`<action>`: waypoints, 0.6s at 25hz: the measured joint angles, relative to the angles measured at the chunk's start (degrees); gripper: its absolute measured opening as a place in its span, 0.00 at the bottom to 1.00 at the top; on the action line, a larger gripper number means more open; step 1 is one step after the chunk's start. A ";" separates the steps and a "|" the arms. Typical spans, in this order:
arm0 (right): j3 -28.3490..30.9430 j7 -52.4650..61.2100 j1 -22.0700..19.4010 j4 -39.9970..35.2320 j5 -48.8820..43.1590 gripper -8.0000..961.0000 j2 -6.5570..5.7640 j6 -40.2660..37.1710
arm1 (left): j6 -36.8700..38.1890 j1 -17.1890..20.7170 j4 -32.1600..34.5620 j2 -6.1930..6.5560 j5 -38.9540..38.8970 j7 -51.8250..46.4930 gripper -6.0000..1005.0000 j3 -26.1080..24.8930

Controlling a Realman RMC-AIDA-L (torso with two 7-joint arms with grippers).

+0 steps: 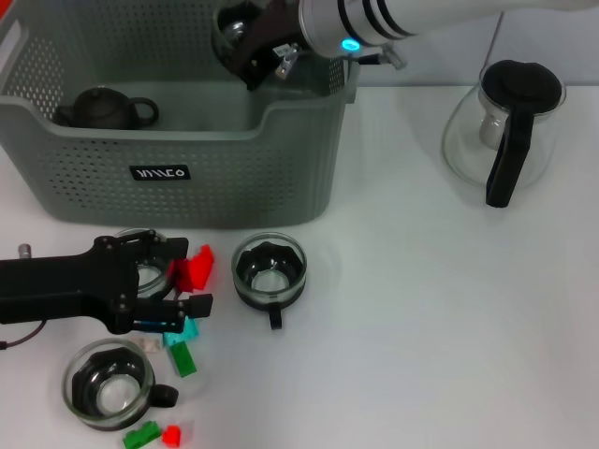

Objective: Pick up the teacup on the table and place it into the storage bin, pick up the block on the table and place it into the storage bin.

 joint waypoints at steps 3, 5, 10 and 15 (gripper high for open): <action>-0.82 0.01 -0.06 0.93 0.00 0.08 0.03 1.25 | -0.22 0.01 -0.05 0.02 -0.02 -0.01 0.95 0.00; -0.99 -0.03 -0.09 1.35 0.00 0.08 0.07 1.66 | -0.26 -0.01 -0.06 0.03 -0.04 -0.02 0.95 0.00; -1.08 -0.14 -0.44 1.77 0.00 0.07 0.09 2.38 | -0.27 -0.06 -0.06 0.03 -0.12 -0.03 0.95 0.00; -1.12 -0.16 -0.65 1.79 0.00 0.08 0.09 2.30 | -0.25 -0.08 -0.06 0.02 -0.14 -0.03 0.95 0.00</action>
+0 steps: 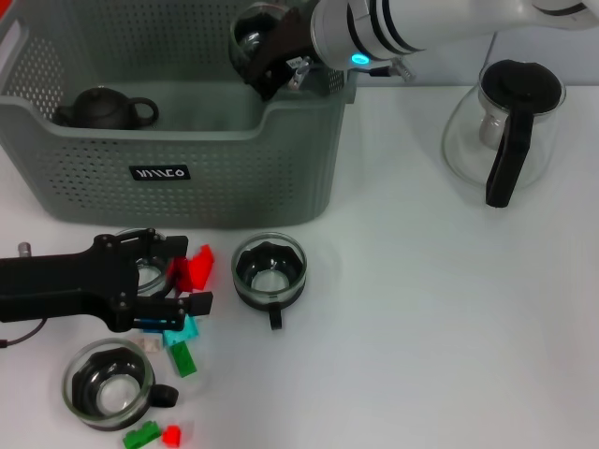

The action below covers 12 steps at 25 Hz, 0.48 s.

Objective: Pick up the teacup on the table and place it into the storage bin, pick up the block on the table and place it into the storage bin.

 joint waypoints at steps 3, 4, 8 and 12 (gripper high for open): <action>0.00 -0.02 -0.04 0.02 0.00 0.10 0.00 -0.18 | 0.00 0.00 -0.04 -0.05 0.00 0.00 0.95 0.00; 0.00 -0.02 -0.04 0.02 0.00 0.11 0.00 -0.23 | 0.01 0.00 -0.06 -0.05 0.00 0.00 0.95 0.00; 0.01 -0.03 -0.19 0.04 0.00 0.13 0.00 -0.37 | 0.10 0.00 -0.08 -0.08 0.00 0.00 0.95 0.00; 0.02 0.24 -0.34 -0.24 0.00 0.16 0.00 -0.54 | 0.08 0.04 -0.09 -0.08 0.00 0.00 0.95 0.00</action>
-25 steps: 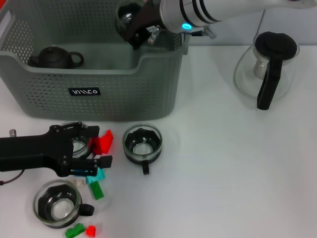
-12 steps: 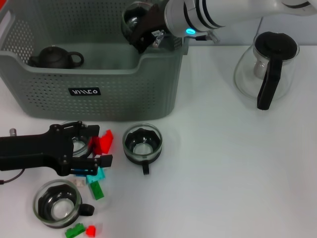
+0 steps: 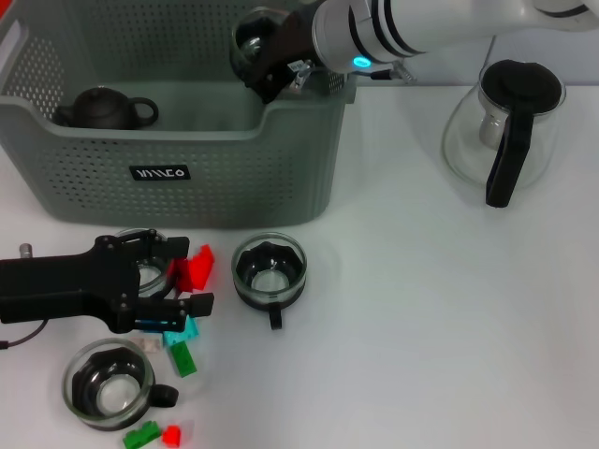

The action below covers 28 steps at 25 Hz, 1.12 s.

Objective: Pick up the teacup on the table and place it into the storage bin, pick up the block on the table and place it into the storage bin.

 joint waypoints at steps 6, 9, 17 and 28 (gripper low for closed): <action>0.00 0.17 -0.26 -0.26 0.00 0.19 0.00 -0.09 | -0.11 0.13 0.00 -0.08 0.00 0.00 0.95 0.00; 0.00 0.47 -0.34 -0.44 0.22 0.25 0.00 -0.07 | -0.03 0.14 0.00 -0.10 0.00 -0.01 0.95 -0.03; 0.00 0.84 -2.79 -6.38 1.40 0.52 -0.12 -1.36 | 0.19 0.18 0.00 -0.02 0.00 -0.17 0.95 -0.21; 0.00 -6.11 -22.23 -36.29 16.78 0.64 -0.81 -26.19 | 0.38 0.40 0.10 0.09 0.38 -0.25 0.95 -0.34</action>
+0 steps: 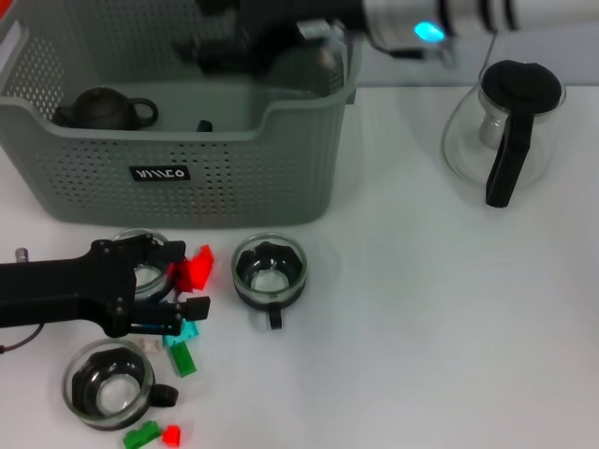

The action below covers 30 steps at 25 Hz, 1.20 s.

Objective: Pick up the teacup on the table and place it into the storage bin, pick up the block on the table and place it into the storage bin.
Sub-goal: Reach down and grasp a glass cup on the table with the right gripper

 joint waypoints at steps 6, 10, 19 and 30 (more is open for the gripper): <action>0.00 -1.55 -8.64 -10.21 -4.23 0.64 -0.20 -17.89 | 0.03 0.00 0.11 0.00 0.19 0.09 0.95 0.17; -0.05 -1.16 -10.37 -13.15 -10.73 0.63 -0.19 -27.18 | 0.07 0.00 0.13 0.00 0.19 0.13 0.94 0.24; -3.40 -1.03 -9.65 -12.17 -21.40 0.63 0.13 -27.17 | 0.02 0.00 0.01 -0.10 0.08 0.23 0.94 0.15; -19.51 -0.34 -3.85 -4.04 -24.74 0.63 0.40 -12.99 | -0.17 0.21 -0.11 -0.29 -0.35 0.04 0.94 -0.14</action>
